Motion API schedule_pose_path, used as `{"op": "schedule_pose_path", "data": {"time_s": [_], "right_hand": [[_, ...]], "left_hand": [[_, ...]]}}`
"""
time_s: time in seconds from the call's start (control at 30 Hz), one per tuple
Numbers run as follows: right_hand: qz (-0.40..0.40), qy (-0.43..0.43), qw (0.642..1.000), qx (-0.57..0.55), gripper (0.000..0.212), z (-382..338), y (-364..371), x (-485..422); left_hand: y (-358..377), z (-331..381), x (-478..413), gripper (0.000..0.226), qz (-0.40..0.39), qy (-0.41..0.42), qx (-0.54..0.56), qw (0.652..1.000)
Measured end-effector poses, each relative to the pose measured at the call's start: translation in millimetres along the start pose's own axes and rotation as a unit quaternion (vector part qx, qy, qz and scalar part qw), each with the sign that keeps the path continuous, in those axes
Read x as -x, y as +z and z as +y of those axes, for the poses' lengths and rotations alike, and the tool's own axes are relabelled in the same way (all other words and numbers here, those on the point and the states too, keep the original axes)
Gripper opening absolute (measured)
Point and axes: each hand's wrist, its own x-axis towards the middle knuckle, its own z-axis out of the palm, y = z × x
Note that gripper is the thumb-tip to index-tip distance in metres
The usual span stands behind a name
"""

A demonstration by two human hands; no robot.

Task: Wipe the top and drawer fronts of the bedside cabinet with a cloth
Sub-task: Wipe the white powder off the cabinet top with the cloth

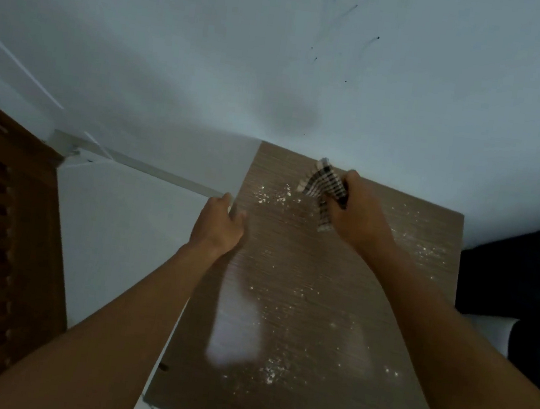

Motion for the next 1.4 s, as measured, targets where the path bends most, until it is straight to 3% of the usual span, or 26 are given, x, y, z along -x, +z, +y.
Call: {"op": "schedule_pose_path", "data": {"time_s": [0.2, 0.33, 0.47, 0.63, 0.8, 1.03, 1.4], "right_hand": [[0.026, -0.18, 0.975, 0.127, 0.026, 3, 9, -65], [0.043, -0.236, 0.95, 0.199, 0.032, 5, 34, -94], [0.05, -0.237, 0.934, 0.261, 0.042, 10, 67, -110], [-0.108, -0.15, 0.964, 0.191, 0.054, 23, 98, -110], [-0.166, -0.154, 0.964, 0.135, 0.051, 23, 101, -92], [-0.181, -0.249, 0.945, 0.106, 0.047, 27, 116, -10], [-0.23, -0.262, 0.937, 0.031, 0.047, 30, 129, 96]], "left_hand": [[17, -37, -21, 0.027, 0.035, -0.035, 0.05, 0.998], [13, -46, -37, 0.024, 0.019, -0.09, 0.096, 0.991], [11, -55, -50, 0.024, -0.018, -0.138, 0.163, 0.977], [7, -59, -55, 0.024, -0.063, -0.17, 0.211, 0.96], [2, -54, -53, 0.024, -0.081, -0.178, 0.22, 0.956], [-8, -47, -48, 0.014, -0.131, -0.191, 0.234, 0.944], [6, -53, -48, 0.021, -0.065, -0.166, 0.203, 0.963]]}}
